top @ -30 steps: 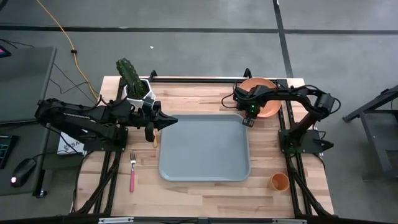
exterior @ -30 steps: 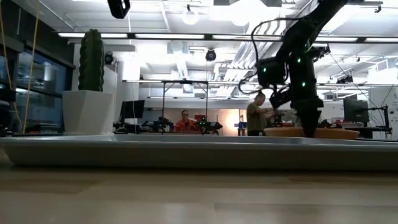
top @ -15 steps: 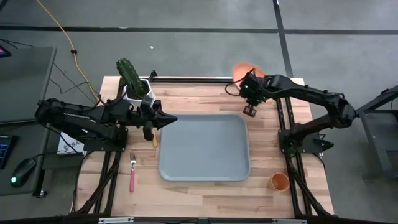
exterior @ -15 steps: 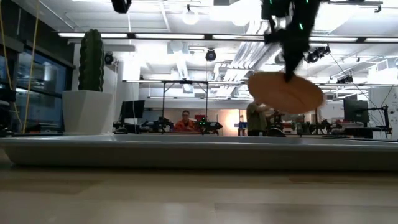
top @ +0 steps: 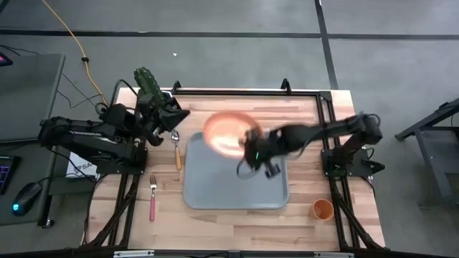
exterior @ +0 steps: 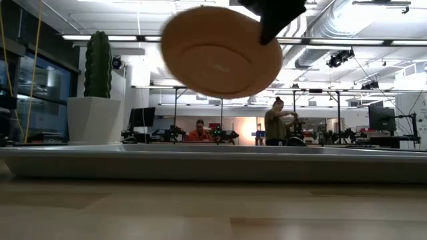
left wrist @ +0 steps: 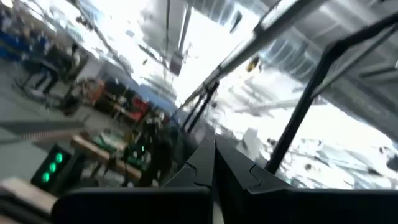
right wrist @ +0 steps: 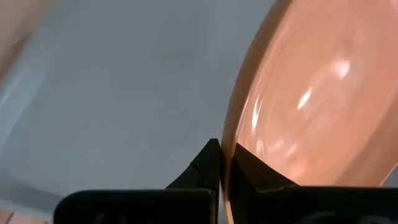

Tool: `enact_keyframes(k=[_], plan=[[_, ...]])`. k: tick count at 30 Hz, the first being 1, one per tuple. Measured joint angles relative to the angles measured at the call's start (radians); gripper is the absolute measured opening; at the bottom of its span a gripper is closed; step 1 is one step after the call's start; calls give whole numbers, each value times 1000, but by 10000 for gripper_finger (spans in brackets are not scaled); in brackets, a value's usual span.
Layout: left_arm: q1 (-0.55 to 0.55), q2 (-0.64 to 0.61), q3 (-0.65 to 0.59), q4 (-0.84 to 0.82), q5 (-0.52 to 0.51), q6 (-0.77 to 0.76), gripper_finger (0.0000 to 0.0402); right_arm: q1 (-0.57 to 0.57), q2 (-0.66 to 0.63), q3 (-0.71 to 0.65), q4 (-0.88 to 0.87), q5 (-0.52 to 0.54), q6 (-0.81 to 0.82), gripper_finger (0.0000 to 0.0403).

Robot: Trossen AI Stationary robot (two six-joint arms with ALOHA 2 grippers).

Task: Pick and place plate/cup/fork/spoon on tray
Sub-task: Put the orange plate on the gray tray

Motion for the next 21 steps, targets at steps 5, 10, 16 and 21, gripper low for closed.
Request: enact_keyframes(k=[5,10,16,21], plan=[[30,-10,0,-1,-3,0,0,137,142,11,-2,32,-57,0],[40,-10,0,-2,-3,0,0,214,258,-14,-3,41,-51,0],[41,-10,0,-3,-3,-1,0,246,357,-34,13,60,89,0],[40,-10,0,-3,-3,-14,0,245,377,-34,61,56,153,0]])
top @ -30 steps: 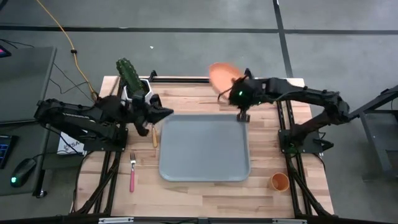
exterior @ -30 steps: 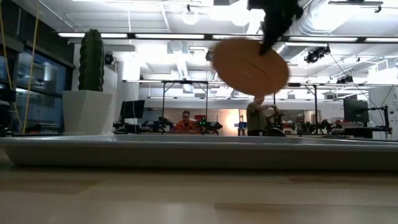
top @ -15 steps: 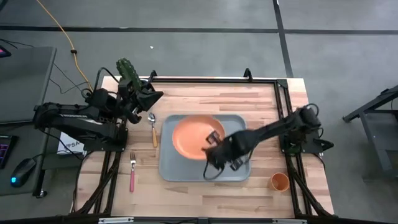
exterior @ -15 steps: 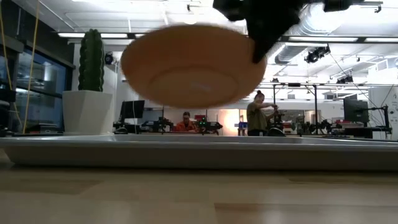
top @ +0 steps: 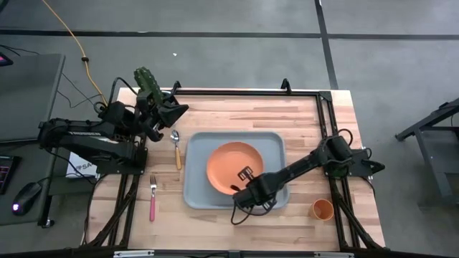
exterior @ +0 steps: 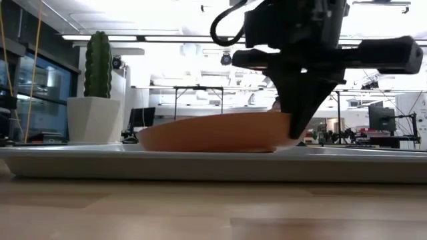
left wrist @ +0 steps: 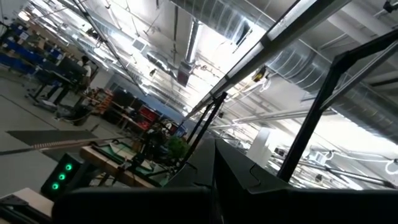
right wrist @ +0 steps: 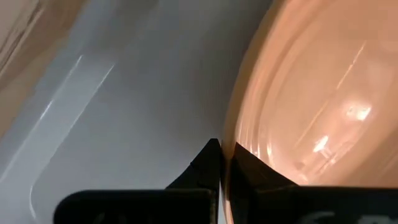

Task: Pick and place plate/cup/fork/spoon on tray
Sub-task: Put the orange plate on the gray tray

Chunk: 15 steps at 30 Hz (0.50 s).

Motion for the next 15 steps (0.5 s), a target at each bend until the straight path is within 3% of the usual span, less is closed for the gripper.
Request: enact_keyframes(k=[10,15], plan=[[0,0,0,-2,0,-14,0,0,0,0,78,-72,48,3],[0,0,0,-2,1,-31,0,0,0,0,76,-81,48,32]])
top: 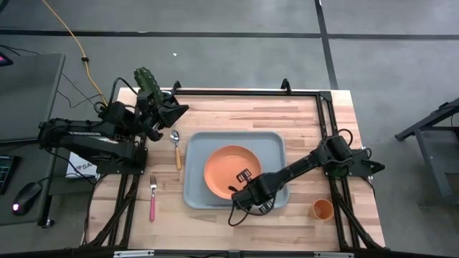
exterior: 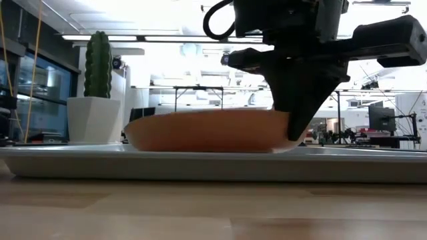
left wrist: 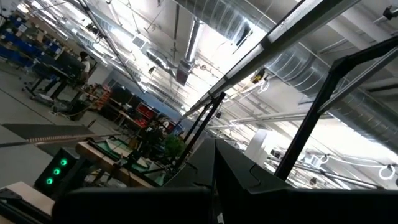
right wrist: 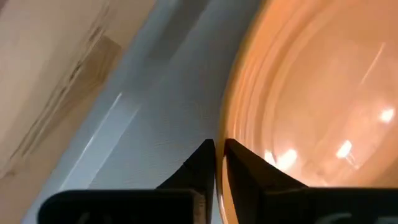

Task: Pick and place plate/cup/fork/spoon on tray
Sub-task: Put the orange plate on the gray tray, then put the orange cup to the top right of the orange plate on the gray tray

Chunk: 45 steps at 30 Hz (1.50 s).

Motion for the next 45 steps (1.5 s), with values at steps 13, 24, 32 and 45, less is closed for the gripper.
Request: enact_keyframes(k=[13,24,32,45], plan=[[0,0,0,0,17,-8,0,-1,-20,0,-3,-16,0,143],[0,0,0,-5,17,-8,0,-70,-231,0,-143,-117,219,204],[0,1,0,-74,38,18,0,-127,-520,-241,-137,-151,491,204],[0,1,0,-311,67,138,0,-161,-1252,-857,683,232,953,204]])
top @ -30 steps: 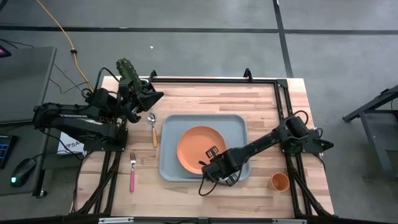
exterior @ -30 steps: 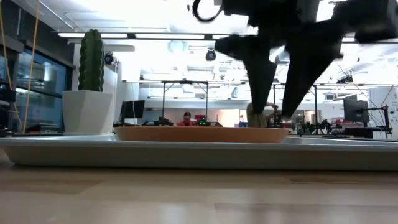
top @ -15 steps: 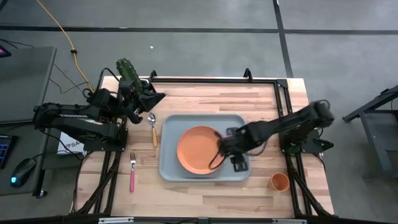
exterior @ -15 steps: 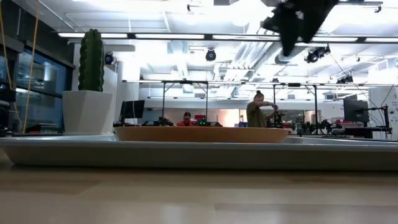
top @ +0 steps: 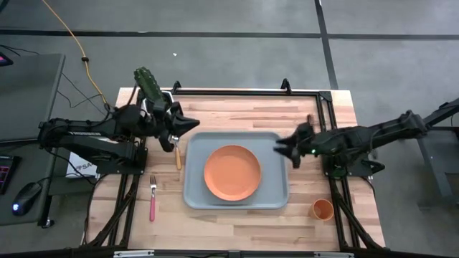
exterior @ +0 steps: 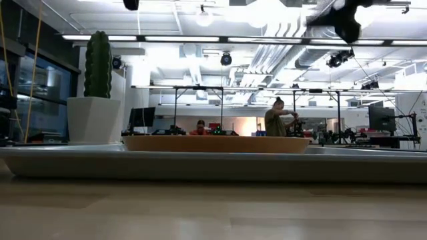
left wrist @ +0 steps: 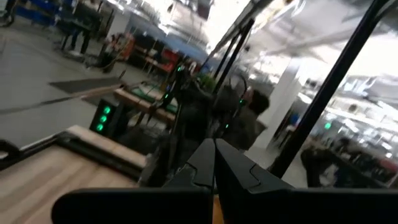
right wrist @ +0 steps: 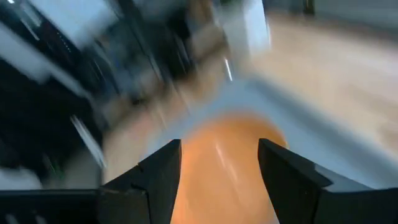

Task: Pick and place plate/cup/fork/spoon on tray
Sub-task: Put the orange cup to the top right of the orange plate on the gray tray

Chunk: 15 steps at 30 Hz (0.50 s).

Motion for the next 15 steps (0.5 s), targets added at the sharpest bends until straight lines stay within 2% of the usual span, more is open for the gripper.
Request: enact_keyframes(k=[3,7,10,15], plan=[[0,0,0,-27,0,2,0,-21,-59,-56,246,70,-161,204],[0,0,0,-38,-4,3,0,-59,-74,-72,459,93,-361,204],[0,0,0,-38,-5,5,0,-83,-62,-72,552,93,-379,204],[0,0,0,-38,-6,45,6,-104,-44,-72,587,68,-371,204]])
